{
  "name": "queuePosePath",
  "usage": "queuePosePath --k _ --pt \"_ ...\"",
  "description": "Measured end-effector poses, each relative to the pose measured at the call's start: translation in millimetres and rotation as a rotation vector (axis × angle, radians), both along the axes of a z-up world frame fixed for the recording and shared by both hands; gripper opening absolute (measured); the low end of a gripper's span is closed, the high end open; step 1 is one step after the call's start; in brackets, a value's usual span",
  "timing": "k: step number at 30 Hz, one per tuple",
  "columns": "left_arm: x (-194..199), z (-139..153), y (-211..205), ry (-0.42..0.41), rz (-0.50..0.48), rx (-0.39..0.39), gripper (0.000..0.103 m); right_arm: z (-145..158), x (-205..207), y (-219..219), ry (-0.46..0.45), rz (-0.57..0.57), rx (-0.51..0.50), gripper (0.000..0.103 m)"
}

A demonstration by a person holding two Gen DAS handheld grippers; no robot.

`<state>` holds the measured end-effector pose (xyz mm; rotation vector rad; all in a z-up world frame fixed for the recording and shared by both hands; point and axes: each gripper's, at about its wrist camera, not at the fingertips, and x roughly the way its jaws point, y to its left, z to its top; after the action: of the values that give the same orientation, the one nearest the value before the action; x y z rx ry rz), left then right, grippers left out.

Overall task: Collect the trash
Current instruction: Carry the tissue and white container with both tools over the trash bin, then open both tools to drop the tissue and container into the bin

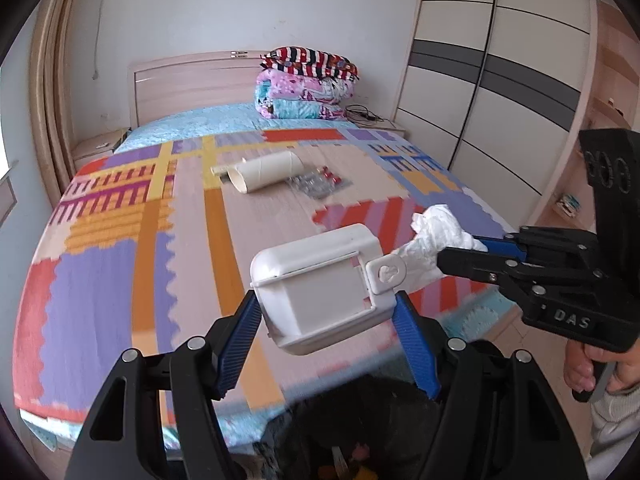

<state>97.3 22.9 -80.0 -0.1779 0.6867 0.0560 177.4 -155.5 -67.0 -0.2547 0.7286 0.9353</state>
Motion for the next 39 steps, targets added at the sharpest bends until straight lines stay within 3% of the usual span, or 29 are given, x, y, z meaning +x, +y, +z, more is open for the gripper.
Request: queuePosePath --k 5,19,31,39 --pt "-26.5 -15.0 -10.4 0.029 -0.021 -0.018 0.065 -9.9 -19.1 -8.7 0.014 0.022 -0.011 0.017" --pt "-67.0 -79.6 -37.0 0.189 -0.100 -0.102 0.065 -83.4 -59.6 -22.5 0.160 0.062 -0.109 0.017" --pt "-57.0 -161.0 -46.6 0.390 -0.086 -0.159 0.065 -153.4 -72.7 -12.9 0.253 0.076 -0.277 0.017" --pt "-51.0 -188.2 -51.1 0.482 -0.086 -0.178 0.065 -180.4 -80.9 -6.9 0.283 0.104 -0.361 0.018"
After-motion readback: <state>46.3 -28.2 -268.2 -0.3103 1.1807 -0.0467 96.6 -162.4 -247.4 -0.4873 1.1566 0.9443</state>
